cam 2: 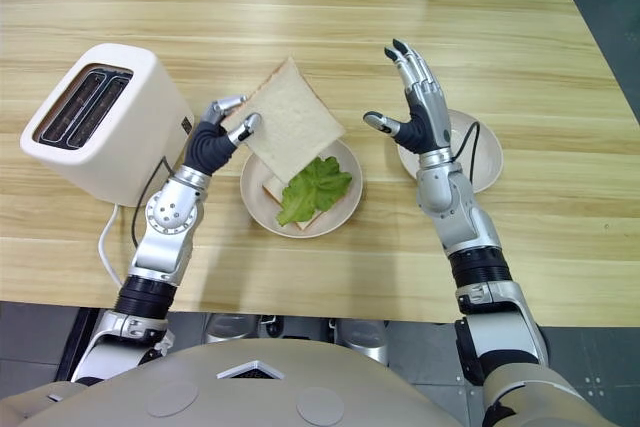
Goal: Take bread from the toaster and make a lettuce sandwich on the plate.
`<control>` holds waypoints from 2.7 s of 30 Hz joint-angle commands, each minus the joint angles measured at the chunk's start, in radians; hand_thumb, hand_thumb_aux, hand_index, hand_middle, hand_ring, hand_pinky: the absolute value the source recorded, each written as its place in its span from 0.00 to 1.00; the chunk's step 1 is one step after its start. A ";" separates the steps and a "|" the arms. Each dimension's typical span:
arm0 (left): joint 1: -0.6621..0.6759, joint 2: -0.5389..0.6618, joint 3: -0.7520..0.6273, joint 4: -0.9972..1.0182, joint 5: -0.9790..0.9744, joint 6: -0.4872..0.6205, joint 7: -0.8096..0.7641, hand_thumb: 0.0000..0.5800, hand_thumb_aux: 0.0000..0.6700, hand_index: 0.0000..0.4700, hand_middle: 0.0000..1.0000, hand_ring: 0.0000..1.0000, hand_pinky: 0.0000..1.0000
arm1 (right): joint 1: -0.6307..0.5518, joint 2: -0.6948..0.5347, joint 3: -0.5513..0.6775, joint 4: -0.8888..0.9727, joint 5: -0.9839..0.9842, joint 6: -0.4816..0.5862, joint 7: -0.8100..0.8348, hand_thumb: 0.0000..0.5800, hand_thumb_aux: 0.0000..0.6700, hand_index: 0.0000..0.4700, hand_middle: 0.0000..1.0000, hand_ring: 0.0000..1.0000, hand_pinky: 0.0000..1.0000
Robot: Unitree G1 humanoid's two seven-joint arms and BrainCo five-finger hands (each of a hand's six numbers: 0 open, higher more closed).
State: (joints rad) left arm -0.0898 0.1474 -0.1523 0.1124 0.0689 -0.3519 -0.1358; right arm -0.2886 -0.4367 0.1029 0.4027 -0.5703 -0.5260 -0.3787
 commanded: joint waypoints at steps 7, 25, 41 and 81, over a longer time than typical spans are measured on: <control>0.109 0.012 -0.022 0.042 0.075 0.061 -0.001 1.00 1.00 0.98 1.00 1.00 1.00 | -0.017 -0.014 -0.006 0.038 -0.003 -0.006 -0.025 0.00 0.00 0.00 0.00 0.00 0.00; 0.080 -0.027 -0.039 0.177 0.158 -0.010 0.078 1.00 1.00 0.98 1.00 1.00 1.00 | 0.023 -0.068 0.093 -0.102 -0.124 -0.075 0.017 0.00 0.00 0.00 0.00 0.00 0.00; 0.062 -0.065 -0.057 0.205 0.159 0.001 0.051 1.00 1.00 0.98 1.00 1.00 1.00 | 0.047 -0.097 0.109 -0.158 -0.146 -0.089 0.059 0.00 0.00 0.00 0.00 0.00 0.00; 0.038 0.052 0.065 0.068 0.392 -0.365 0.498 0.00 0.00 0.00 0.00 0.00 0.00 | 0.067 -0.221 0.437 -0.033 -0.297 -0.144 0.507 0.00 0.00 0.00 0.00 0.00 0.00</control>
State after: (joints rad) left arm -0.0627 0.1863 -0.1212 0.2854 0.4322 -0.6519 0.3121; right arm -0.2387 -0.6408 0.4967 0.2956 -0.8259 -0.6949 0.0767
